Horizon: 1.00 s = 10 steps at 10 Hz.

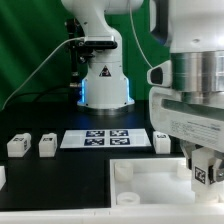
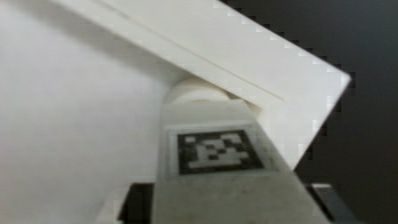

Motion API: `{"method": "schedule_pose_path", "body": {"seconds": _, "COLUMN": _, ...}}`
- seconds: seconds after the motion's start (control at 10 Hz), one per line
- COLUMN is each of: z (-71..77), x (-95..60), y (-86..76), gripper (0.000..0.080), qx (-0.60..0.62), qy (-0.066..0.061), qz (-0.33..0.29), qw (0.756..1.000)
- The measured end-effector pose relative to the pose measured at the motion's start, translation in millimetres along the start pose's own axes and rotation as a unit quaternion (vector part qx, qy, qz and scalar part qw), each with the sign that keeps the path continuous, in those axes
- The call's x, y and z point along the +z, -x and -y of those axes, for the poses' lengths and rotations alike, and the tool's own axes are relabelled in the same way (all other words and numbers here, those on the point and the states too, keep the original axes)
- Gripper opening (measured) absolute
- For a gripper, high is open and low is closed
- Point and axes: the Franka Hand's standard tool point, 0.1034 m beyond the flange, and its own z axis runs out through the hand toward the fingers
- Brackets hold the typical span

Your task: Assemble one leg

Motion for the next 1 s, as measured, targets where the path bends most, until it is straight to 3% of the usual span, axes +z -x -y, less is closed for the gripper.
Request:
{"method": "schedule_pose_path", "body": {"seconds": 0.2, "z": -3.1, "x": -0.3, "y": 2.1, "gripper": 0.0294, "qx": 0.116, "qy": -0.017, "qz": 0.006, "qw": 0.993}}
{"method": "schedule_pose_path", "body": {"seconds": 0.3, "z": -3.1, "x": 0.0, "y": 2.7, "gripper": 0.0294, "qx": 0.114, "qy": -0.016, "qz": 0.006, "qw": 0.993}}
{"method": "schedule_pose_path", "body": {"seconds": 0.4, "z": -3.4, "x": 0.4, "y": 2.6, "gripper": 0.0462, "qx": 0.107, "qy": -0.016, "qz": 0.006, "qw": 0.994}}
{"method": "schedule_pose_path", "body": {"seconds": 0.5, "z": -3.4, "x": 0.4, "y": 2.6, "gripper": 0.0582, "qx": 0.092, "qy": -0.016, "qz": 0.006, "qw": 0.996}}
{"method": "schedule_pose_path", "body": {"seconds": 0.6, "z": -3.5, "x": 0.6, "y": 2.7, "gripper": 0.0582, "qx": 0.076, "qy": -0.016, "qz": 0.005, "qw": 0.997}}
{"method": "schedule_pose_path", "body": {"seconds": 0.7, "z": -3.4, "x": 0.6, "y": 3.4, "gripper": 0.0638, "qx": 0.075, "qy": -0.016, "qz": 0.006, "qw": 0.997}}
{"method": "schedule_pose_path", "body": {"seconds": 0.9, "z": -1.6, "x": -1.4, "y": 8.4, "gripper": 0.0646, "qx": -0.129, "qy": -0.016, "qz": 0.0, "qw": 0.992}}
{"method": "schedule_pose_path", "body": {"seconds": 1.0, "z": -2.2, "x": -0.7, "y": 6.7, "gripper": 0.0646, "qx": -0.163, "qy": -0.015, "qz": -0.002, "qw": 0.987}}
